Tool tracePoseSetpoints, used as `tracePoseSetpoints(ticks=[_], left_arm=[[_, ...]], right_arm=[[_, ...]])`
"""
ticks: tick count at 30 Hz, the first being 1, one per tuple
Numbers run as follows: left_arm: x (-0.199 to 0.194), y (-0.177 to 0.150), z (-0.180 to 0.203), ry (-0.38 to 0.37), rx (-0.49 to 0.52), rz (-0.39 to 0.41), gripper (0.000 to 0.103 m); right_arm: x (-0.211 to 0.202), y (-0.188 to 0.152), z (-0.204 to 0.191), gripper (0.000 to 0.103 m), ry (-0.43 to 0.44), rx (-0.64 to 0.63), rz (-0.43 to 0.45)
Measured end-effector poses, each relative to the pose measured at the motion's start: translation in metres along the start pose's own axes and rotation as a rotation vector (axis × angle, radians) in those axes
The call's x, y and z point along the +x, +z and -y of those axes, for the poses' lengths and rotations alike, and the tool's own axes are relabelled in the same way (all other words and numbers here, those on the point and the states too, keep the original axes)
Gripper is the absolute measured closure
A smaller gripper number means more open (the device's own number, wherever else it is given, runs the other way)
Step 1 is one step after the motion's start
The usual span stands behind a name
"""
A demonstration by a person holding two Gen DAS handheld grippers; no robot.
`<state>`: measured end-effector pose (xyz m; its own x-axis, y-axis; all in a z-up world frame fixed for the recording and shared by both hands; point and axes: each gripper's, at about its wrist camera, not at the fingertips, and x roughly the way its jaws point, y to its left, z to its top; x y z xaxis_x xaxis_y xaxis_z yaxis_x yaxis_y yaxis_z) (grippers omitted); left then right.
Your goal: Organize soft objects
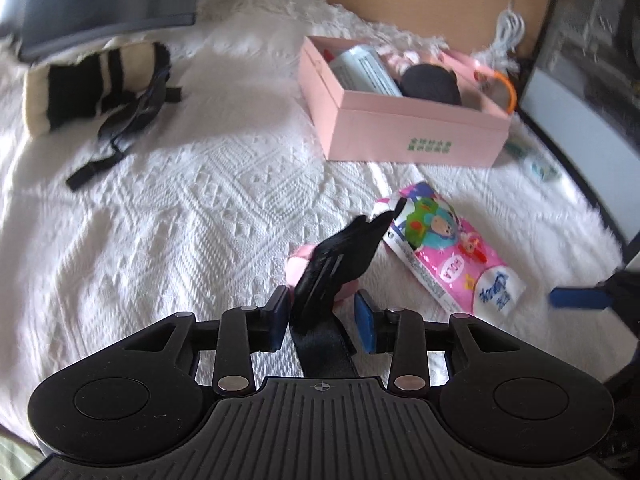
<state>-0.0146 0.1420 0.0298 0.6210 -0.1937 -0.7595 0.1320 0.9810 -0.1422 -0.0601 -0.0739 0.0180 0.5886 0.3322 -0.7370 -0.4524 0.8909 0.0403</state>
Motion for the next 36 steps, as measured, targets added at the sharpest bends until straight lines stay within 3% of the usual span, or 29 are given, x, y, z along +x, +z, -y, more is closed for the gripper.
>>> tracePoseSetpoints(ticks=[3,8,9,12,13,19,26,30,36], left_arm=[[-0.005,0.0,-0.007,-0.034,-0.052,-0.012,0.064],[-0.015,-0.004,-0.006,-0.03,0.017,0.023,0.064],[-0.016,-0.004,-0.005,-0.038,0.037,0.02,0.064],[-0.015,-0.002,-0.005,-0.041,0.051,0.009,0.064],[-0.013,0.0,-0.006,-0.042,0.042,0.01,0.064],[-0.011,0.016,-0.004,-0.024,0.063,0.044,0.064],[0.012,0.023,-0.003,-0.042,0.084,-0.054,0.07],[0.003,0.024,0.006,-0.02,0.145,-0.004,0.071],[-0.022,0.058,0.029,-0.086,0.224,0.105,0.071]], right_arm=[[-0.003,0.018,-0.002,0.012,0.049,-0.022,0.065],[0.03,0.044,-0.006,0.013,0.025,-0.028,0.067],[0.037,0.048,-0.004,0.018,0.039,-0.005,0.057],[0.051,0.055,-0.003,0.049,0.066,0.015,0.012],[0.052,0.056,-0.005,0.05,0.048,-0.003,0.021],[0.023,0.045,0.01,0.052,0.015,0.024,0.045],[-0.009,0.02,0.028,0.052,-0.058,0.048,0.047],[-0.021,0.005,0.034,0.052,-0.089,0.063,0.069],[-0.053,-0.008,0.046,0.052,-0.198,0.128,0.159]])
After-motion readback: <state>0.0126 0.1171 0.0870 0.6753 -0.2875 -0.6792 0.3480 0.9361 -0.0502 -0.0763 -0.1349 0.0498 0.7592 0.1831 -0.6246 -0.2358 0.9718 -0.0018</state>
